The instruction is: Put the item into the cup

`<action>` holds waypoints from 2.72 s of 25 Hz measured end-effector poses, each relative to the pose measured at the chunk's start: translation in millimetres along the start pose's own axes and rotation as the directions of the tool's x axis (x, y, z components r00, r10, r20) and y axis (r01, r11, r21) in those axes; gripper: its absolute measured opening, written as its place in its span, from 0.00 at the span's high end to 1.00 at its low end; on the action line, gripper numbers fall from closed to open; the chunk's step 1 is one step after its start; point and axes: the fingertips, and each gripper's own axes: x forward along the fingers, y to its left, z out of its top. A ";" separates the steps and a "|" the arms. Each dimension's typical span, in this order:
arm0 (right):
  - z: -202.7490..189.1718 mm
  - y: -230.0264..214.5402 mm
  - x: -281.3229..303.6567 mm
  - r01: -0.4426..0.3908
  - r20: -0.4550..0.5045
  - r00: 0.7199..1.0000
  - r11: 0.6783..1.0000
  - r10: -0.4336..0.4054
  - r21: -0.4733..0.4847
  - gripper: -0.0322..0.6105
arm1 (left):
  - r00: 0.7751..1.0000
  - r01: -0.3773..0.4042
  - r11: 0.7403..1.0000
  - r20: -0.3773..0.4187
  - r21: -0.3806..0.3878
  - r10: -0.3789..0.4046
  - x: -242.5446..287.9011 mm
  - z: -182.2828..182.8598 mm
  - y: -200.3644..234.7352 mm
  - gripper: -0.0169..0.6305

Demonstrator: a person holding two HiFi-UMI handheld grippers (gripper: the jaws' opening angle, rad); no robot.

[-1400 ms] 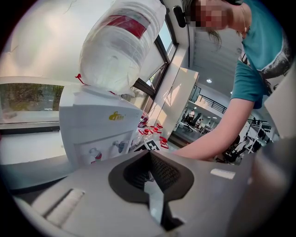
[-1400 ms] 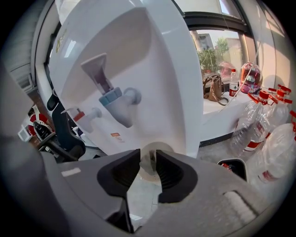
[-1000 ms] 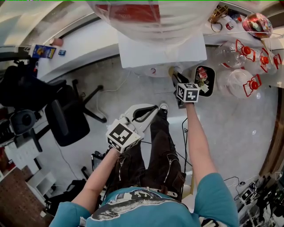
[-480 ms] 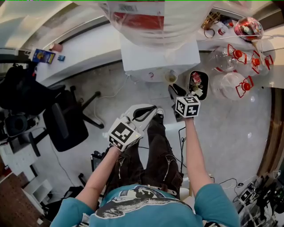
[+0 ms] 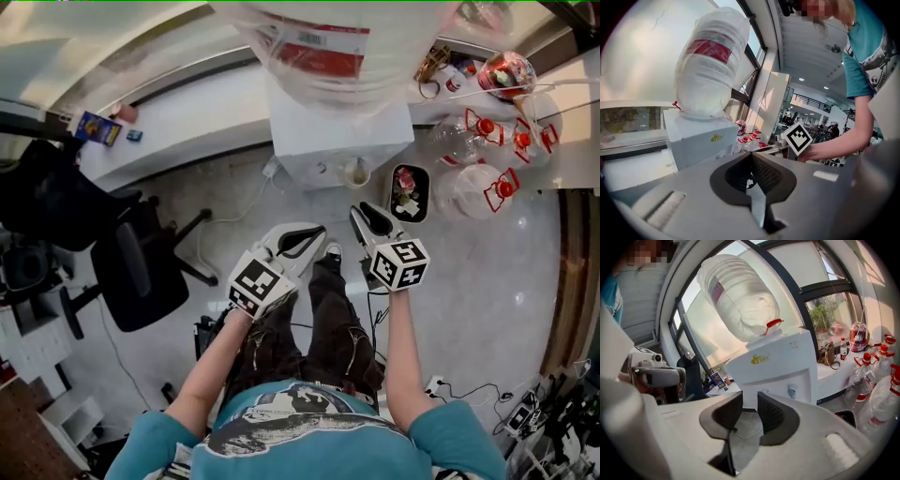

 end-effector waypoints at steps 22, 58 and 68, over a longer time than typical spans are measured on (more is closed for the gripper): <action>55.3 183.7 -66.8 -0.028 0.170 0.984 0.986 0.056 -0.165 0.83 | 0.996 -0.042 0.995 0.085 0.086 0.035 -162.1 14.1 -20.5 0.97; 14.8 335.4 -88.7 -0.169 0.113 0.973 0.956 0.200 -0.240 0.89 | 0.980 -0.093 0.995 0.175 -0.039 0.098 -269.8 -6.8 -48.7 0.97; 10.6 334.3 -114.6 -0.208 0.133 0.960 0.945 0.247 -0.254 0.96 | 0.979 -0.121 0.992 0.162 -0.038 0.126 -264.1 -10.0 -80.2 0.97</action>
